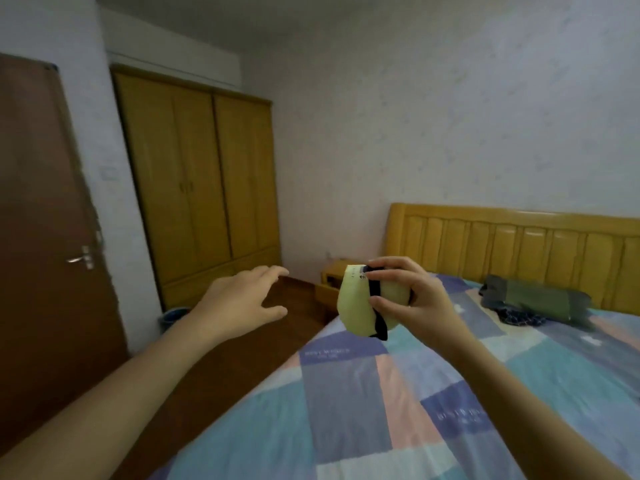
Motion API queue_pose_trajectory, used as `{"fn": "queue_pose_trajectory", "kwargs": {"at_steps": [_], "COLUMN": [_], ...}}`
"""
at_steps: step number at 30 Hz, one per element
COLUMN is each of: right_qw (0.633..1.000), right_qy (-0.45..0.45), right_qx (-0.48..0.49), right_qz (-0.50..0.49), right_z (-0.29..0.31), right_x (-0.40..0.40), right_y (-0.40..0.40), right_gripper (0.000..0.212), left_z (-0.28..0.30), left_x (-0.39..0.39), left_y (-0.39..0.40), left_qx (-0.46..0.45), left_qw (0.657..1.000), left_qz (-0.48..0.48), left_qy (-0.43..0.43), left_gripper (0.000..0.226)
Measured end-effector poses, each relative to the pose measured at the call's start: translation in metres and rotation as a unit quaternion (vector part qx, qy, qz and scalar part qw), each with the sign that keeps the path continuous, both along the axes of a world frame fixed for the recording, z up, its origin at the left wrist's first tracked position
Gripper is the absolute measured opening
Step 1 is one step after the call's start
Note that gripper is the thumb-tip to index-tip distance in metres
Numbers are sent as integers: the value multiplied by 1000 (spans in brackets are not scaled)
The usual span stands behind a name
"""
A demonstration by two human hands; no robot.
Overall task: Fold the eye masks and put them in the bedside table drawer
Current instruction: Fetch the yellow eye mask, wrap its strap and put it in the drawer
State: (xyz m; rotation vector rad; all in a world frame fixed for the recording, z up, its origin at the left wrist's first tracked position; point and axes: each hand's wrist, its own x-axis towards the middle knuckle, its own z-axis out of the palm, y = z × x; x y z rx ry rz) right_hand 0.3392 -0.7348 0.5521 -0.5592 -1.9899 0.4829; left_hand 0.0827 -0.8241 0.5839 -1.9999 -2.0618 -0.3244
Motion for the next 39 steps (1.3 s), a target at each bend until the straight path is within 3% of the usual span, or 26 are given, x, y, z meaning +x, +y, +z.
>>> {"fn": "queue_pose_trajectory", "kwargs": {"at_steps": [4,9,20,28,39], "right_qw": [996,974,951,940,920], "right_qy": [-4,1,7,-17,8], "right_qx": [3,-65,-48,-36,-23], "right_qz": [92,215,306,338,390], "right_z": [44,73,95,95,108], "right_x": [-81,-197,-425,-562,-762], "right_y": [-23,-58,-125,-93,4], "right_gripper": [27,22,21,22,24], "left_z": [44,80,100,94,104], "left_x": [-74,-166,-350,-471,-635], "left_y": [-58,-130,-239,-233,-140], "left_qx": [-19,-8,-28,17,53], "left_qw": [998,987,961,959,950], "left_qz": [54,142,257,272,284], "left_qy": [34,80,99,77,118], "left_gripper": [65,62,55,55,53]}}
